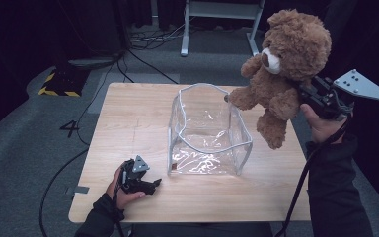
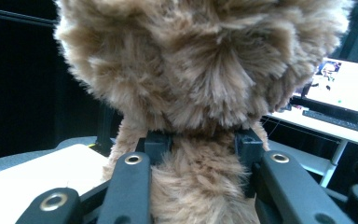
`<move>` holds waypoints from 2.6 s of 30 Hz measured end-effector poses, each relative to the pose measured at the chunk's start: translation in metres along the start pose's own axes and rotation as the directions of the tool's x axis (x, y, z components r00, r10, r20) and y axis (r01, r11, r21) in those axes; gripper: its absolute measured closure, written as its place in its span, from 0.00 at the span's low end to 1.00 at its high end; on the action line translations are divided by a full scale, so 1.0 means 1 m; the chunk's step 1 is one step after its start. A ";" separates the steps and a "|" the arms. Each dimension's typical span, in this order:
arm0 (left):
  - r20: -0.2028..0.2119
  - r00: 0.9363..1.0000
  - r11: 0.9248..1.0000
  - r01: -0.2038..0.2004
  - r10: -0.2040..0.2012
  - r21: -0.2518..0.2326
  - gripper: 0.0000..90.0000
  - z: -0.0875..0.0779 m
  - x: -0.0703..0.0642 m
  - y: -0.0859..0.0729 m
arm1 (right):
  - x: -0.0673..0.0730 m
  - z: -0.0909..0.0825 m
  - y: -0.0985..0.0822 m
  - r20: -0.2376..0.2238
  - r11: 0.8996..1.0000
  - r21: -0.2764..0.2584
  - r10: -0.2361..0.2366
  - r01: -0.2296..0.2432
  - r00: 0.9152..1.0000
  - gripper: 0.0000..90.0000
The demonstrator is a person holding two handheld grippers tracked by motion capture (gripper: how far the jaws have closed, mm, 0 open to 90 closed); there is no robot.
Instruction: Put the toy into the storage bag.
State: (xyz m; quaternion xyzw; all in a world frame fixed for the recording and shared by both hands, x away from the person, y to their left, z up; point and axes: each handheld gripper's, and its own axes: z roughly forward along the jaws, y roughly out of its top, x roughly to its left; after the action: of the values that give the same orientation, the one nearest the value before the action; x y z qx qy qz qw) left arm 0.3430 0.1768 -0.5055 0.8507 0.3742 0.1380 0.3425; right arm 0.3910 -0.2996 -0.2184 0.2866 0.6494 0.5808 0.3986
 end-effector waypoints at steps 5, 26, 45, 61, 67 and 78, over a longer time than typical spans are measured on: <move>0.000 1.000 1.000 0.000 0.000 0.000 0.17 0.000 0.000 0.000 | 0.002 0.002 0.002 -0.004 1.000 -0.004 -0.001 0.001 1.000 0.75; -0.001 1.000 1.000 -0.004 0.004 0.001 0.17 0.000 0.000 0.000 | 0.024 0.018 0.017 -0.058 1.000 -0.023 -0.009 0.008 0.998 0.75; -0.001 1.000 1.000 -0.002 0.002 0.001 0.17 0.000 0.000 0.000 | 0.055 0.053 0.017 -0.132 1.000 -0.013 0.005 -0.006 0.991 0.75; 0.000 1.000 1.000 -0.001 0.001 0.001 0.18 0.000 0.000 0.000 | 0.070 0.074 0.008 -0.165 1.000 0.015 0.002 0.000 0.986 0.75; -0.001 1.000 1.000 -0.003 0.003 0.001 0.17 0.000 0.000 0.000 | 0.075 0.081 0.002 -0.171 1.000 0.025 0.003 0.001 0.985 0.75; 0.000 1.000 1.000 -0.003 0.003 0.001 0.17 0.000 0.000 0.000 | 0.080 0.091 -0.004 -0.191 0.999 0.044 -0.001 0.010 0.982 0.74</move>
State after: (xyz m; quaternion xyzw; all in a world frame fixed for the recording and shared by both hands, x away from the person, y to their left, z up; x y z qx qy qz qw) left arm 0.3431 0.1769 -0.5054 0.8513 0.3731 0.1385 0.3419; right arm 0.4271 -0.1860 -0.2382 0.2366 0.6980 0.5900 0.3297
